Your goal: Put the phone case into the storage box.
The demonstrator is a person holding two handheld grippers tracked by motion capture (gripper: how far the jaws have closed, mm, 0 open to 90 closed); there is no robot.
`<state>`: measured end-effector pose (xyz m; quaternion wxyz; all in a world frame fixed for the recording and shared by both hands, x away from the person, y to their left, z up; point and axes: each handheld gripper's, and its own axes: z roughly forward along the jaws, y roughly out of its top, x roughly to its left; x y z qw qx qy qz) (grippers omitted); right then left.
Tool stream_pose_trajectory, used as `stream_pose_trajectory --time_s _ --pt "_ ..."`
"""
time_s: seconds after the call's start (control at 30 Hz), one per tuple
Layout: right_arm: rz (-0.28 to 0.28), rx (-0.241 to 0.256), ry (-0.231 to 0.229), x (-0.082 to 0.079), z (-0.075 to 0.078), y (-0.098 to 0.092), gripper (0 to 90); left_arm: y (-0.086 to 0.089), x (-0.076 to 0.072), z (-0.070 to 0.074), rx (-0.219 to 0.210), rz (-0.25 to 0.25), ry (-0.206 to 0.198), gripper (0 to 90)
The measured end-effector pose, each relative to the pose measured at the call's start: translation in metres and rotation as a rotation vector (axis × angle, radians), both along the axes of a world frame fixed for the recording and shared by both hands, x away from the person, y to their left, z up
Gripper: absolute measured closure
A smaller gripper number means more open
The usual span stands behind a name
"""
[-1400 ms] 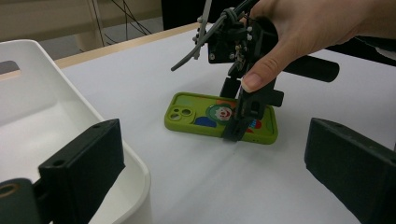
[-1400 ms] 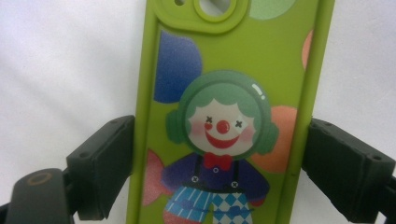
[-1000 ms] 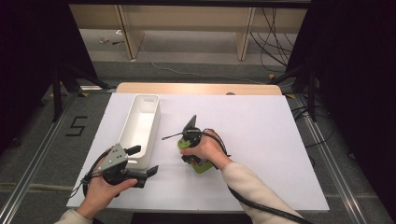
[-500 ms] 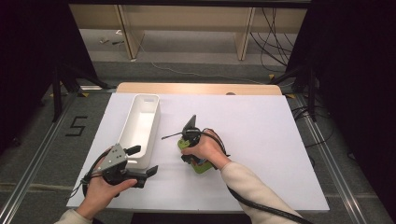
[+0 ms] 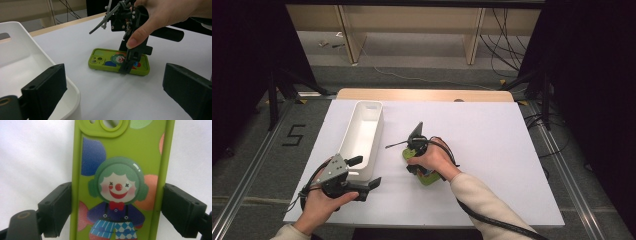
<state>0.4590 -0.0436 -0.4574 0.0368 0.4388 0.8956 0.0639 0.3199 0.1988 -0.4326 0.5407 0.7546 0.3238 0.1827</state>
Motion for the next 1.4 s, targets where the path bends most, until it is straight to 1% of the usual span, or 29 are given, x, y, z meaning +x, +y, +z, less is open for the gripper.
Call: stream_pose_trajectory --time_s 0.03,0.07,0.2,0.33,0.5,0.87,1.03,1.17,1.4 --pt "0.009 0.005 -0.008 0.000 0.001 -0.001 16.3 0.000 0.000 0.000 -0.001 0.001 0.000 4.7" --pt "0.006 0.007 -0.007 0.000 0.003 -0.001 16.3 0.000 0.000 0.000 -0.001 0.001 0.000 4.8" --pt "0.015 0.025 -0.027 0.000 0.008 -0.003 16.4 0.000 0.000 0.000 -0.001 0.001 0.001 4.8" --pt "0.021 0.043 -0.039 -0.001 0.014 -0.004 16.4 0.000 0.000 0.000 -0.005 0.002 0.002 5.0" --pt "0.033 0.063 -0.056 -0.002 0.019 -0.007 16.4 0.000 0.000 0.000 -0.006 0.002 0.003 5.1" --pt "0.053 0.116 -0.107 -0.005 0.026 -0.010 16.4 0.000 0.001 0.000 -0.006 0.002 0.004 5.2" --pt "0.048 0.139 -0.122 -0.006 0.028 -0.013 16.3 0.000 0.001 0.000 -0.007 0.004 0.005 5.3" --pt "0.049 0.153 -0.146 -0.006 0.029 -0.016 16.4 0.000 0.001 0.000 -0.006 0.002 0.004 5.3" --pt "0.042 0.188 -0.169 -0.008 0.031 -0.021 16.3 0.000 0.001 0.000 -0.008 0.005 0.005 5.5"
